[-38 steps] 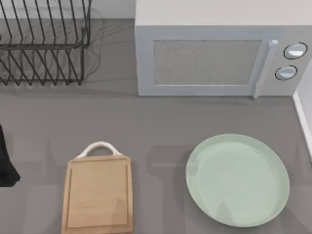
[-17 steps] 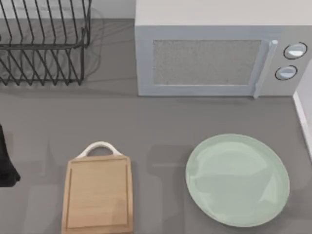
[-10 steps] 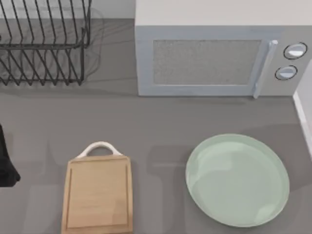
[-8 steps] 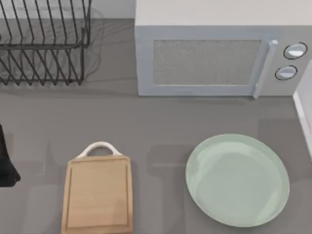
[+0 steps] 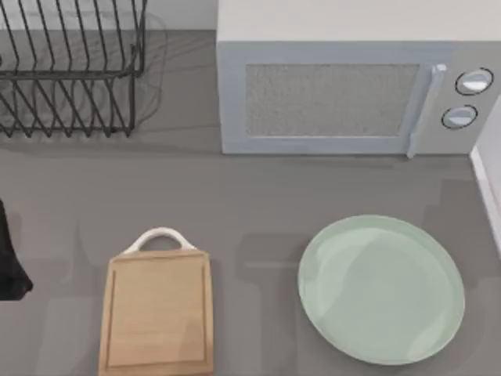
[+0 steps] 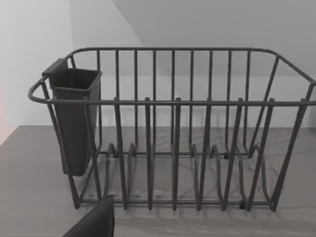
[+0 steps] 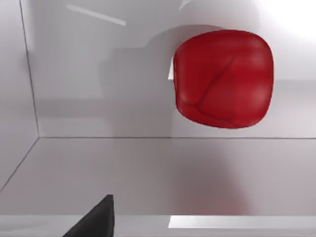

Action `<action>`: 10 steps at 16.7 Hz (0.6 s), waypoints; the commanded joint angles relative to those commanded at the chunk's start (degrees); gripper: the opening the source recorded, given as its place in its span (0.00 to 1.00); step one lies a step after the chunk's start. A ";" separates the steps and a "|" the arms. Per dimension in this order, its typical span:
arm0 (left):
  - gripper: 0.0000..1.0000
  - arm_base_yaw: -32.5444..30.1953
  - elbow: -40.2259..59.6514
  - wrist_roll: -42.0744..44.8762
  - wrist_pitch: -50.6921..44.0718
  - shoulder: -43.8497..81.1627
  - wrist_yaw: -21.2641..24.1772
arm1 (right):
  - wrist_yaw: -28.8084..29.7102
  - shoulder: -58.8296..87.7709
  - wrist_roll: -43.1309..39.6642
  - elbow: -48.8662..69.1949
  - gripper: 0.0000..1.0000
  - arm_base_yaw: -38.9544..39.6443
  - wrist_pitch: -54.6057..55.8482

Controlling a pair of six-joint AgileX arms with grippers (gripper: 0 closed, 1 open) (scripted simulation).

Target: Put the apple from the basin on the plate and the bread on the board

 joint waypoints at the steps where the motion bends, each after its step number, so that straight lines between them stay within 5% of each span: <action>1: 1.00 0.00 0.00 0.00 0.00 0.00 0.00 | 0.01 -0.14 0.06 -0.17 1.00 0.30 0.13; 10: 1.00 0.00 0.00 0.00 0.00 0.00 0.00 | 0.11 12.55 0.22 -6.86 1.00 0.14 20.43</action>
